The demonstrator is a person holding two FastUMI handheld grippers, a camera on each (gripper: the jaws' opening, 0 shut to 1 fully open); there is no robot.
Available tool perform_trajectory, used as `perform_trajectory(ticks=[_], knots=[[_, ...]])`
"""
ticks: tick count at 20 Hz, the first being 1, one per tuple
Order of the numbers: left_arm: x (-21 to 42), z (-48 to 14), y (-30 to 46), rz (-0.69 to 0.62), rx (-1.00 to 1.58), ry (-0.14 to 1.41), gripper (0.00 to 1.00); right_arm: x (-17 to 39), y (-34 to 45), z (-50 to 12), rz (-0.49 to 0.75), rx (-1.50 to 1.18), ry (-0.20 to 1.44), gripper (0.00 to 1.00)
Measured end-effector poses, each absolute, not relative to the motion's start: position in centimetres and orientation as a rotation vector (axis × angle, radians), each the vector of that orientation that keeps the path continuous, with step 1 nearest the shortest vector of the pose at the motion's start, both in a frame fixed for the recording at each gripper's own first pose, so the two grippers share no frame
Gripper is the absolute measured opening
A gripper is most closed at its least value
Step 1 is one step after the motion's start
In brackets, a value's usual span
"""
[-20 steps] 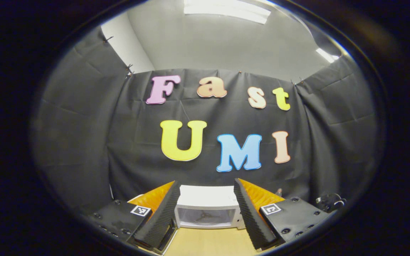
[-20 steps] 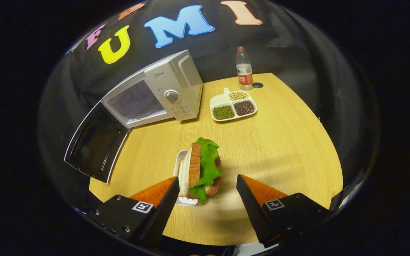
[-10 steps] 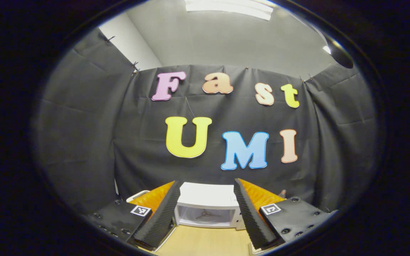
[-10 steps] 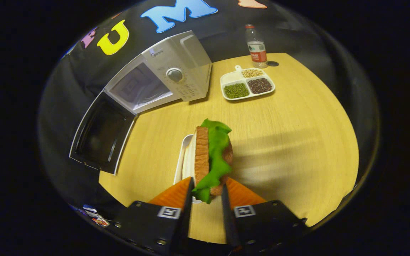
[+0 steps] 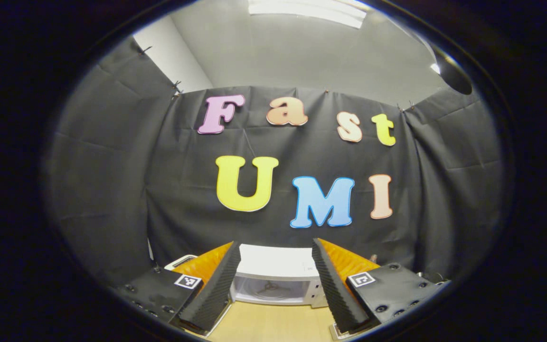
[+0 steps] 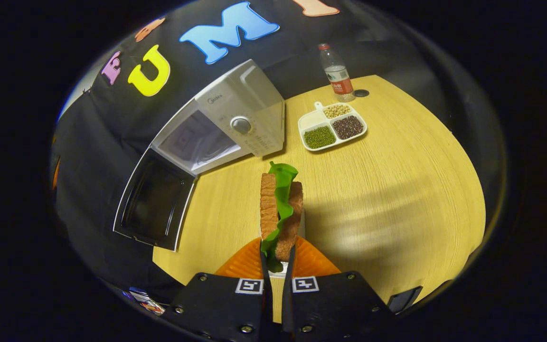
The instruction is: Open the microwave oven with the left hand, put the food in, and close the microwave oven.
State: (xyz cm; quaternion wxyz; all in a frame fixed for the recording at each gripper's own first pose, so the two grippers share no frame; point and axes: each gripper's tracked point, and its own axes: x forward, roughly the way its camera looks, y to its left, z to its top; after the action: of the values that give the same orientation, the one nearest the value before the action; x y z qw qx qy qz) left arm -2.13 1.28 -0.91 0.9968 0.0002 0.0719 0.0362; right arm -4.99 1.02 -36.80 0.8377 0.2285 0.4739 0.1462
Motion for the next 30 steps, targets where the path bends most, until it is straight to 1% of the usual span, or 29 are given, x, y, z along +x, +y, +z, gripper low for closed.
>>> perform_trajectory(ticks=[5,11,15,17,19,20,22,25,26,28,30], knots=[[-1.9,-0.6,6.4,0.025,-0.002,0.139,0.98,-3.1,6.8,-31.5,0.327,0.693,0.870,0.08],[-1.4,0.8,12.1,-0.044,-0.039,0.108,0.98,0.1,14.1,-28.3,0.313,0.820,0.741,0.07],[-0.9,1.6,15.2,-0.055,-0.058,0.103,0.96,2.1,18.4,-26.8,0.325,0.955,0.670,0.08],[-0.9,1.7,16.1,-0.061,-0.080,0.098,0.96,3.8,20.2,-26.9,0.305,1.040,0.654,0.07],[-0.5,1.8,16.6,-0.075,-0.094,0.093,0.98,5.5,21.8,-27.9,0.278,1.098,0.655,0.07],[-0.4,1.7,16.8,-0.084,-0.098,0.097,0.96,6.0,22.4,-28.2,0.264,1.120,0.655,0.08],[-0.1,1.7,17.3,-0.098,-0.094,0.095,0.97,7.7,23.4,-29.2,0.226,1.165,0.645,0.07],[0.4,0.9,18.2,-0.101,-0.082,0.096,0.96,10.7,24.4,-31.1,0.143,1.239,0.636,0.07],[0.6,0.2,18.4,-0.104,-0.080,0.114,0.97,11.6,24.8,-31.4,0.125,1.257,0.624,0.07],[0.5,-0.9,19.1,-0.103,-0.067,0.146,0.96,12.9,25.6,-32.2,0.102,1.270,0.611,0.07],[0.8,-1.4,20.4,-0.077,-0.055,0.156,0.96,14.4,26.2,-33.3,0.089,1.247,0.624,0.08]])
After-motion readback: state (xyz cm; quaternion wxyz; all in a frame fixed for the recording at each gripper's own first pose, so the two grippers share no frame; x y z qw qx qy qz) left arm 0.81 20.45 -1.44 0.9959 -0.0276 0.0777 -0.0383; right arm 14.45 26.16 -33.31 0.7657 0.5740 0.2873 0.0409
